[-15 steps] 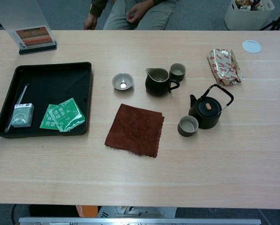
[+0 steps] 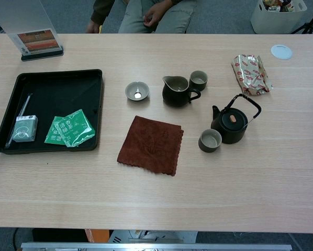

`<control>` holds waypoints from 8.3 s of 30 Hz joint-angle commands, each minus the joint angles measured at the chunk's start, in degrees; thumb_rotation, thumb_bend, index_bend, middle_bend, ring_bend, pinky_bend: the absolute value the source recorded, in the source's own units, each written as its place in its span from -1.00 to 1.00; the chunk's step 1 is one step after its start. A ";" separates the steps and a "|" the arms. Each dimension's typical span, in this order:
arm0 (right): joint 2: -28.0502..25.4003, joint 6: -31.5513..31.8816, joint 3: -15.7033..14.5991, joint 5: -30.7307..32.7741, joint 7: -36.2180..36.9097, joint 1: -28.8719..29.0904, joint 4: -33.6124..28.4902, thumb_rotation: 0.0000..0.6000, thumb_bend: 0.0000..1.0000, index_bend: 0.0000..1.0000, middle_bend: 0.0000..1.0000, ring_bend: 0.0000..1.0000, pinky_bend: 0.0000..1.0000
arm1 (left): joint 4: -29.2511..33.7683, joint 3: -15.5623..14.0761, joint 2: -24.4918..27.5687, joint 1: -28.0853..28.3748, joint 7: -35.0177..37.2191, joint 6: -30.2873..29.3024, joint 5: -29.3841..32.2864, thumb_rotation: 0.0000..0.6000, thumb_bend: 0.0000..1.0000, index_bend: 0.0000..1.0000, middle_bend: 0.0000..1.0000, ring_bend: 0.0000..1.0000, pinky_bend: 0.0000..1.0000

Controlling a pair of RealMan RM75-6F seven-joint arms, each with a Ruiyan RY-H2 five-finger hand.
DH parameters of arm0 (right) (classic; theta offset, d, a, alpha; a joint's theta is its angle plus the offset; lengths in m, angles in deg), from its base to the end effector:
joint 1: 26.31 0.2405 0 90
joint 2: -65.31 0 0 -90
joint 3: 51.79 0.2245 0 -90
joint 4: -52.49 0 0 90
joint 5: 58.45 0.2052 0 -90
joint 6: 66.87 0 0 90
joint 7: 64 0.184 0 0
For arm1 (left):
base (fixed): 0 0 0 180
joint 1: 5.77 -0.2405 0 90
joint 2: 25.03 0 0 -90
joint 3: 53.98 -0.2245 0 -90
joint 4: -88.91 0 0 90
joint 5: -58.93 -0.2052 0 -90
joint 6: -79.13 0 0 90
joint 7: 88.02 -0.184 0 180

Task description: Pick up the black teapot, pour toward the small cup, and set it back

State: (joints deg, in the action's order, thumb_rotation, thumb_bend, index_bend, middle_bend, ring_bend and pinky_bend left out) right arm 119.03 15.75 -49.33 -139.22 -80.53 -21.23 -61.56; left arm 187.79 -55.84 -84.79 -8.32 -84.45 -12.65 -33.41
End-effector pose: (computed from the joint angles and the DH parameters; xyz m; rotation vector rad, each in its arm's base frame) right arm -0.2356 -0.2111 0.1623 1.4157 -0.9141 0.7671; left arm -0.2702 0.1654 0.1600 -1.3442 -0.9938 -0.9647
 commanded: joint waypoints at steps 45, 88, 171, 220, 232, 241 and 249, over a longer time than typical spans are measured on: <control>24.23 -18.02 0.85 29.00 -34.32 25.21 16.92 1.00 -1.00 -0.78 -0.79 -1.00 -0.87 | -0.41 -0.93 1.38 -4.24 1.36 -4.01 0.62 1.00 -0.57 -0.96 -1.00 -1.00 -1.00; 43.49 -15.84 9.58 33.38 -35.89 34.62 38.97 1.00 -1.00 -0.84 -0.79 -1.00 -0.87 | -1.44 -0.09 2.01 -5.63 2.66 -4.62 2.60 1.00 -0.57 -0.96 -1.00 -1.00 -1.00; 23.62 -36.81 1.64 61.47 -11.59 45.81 15.81 1.00 -1.00 0.07 0.01 -0.19 -0.86 | -1.07 0.30 2.20 -7.00 1.38 -6.18 2.03 1.00 -0.56 -0.96 -1.00 -1.00 -1.00; 17.14 -43.58 -4.29 65.77 -3.50 53.69 10.52 1.00 -1.00 0.27 0.20 0.17 -0.13 | -0.92 0.52 1.99 -6.75 0.96 -5.69 2.07 1.00 -0.57 -0.96 -1.00 -1.00 -1.00; 16.97 -44.18 -5.37 64.76 -1.11 54.08 10.67 1.00 -1.00 0.28 0.24 0.29 -0.57 | -0.96 0.47 1.96 -6.75 0.85 -5.53 2.17 1.00 -0.57 -0.96 -1.00 -1.00 -1.00; 16.68 -45.12 -5.87 64.72 0.57 54.64 11.48 1.00 -1.00 0.36 0.30 0.35 -0.73 | -0.82 0.49 1.89 -6.63 0.51 -5.25 2.29 1.00 -0.57 -0.96 -1.00 -1.00 -1.00; 16.81 -46.16 -6.22 65.41 2.09 55.38 12.38 1.00 -1.00 0.43 0.43 0.46 -0.76 | -0.79 0.51 1.87 -6.60 0.33 -5.11 2.47 1.00 -0.57 -0.96 -1.00 -1.00 -1.00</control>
State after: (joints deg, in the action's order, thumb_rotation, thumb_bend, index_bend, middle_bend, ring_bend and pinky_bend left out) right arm 135.81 -30.29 -55.51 -73.92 -78.56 34.06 -49.27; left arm 187.01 -55.33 -82.92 -14.92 -84.12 -17.76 -30.93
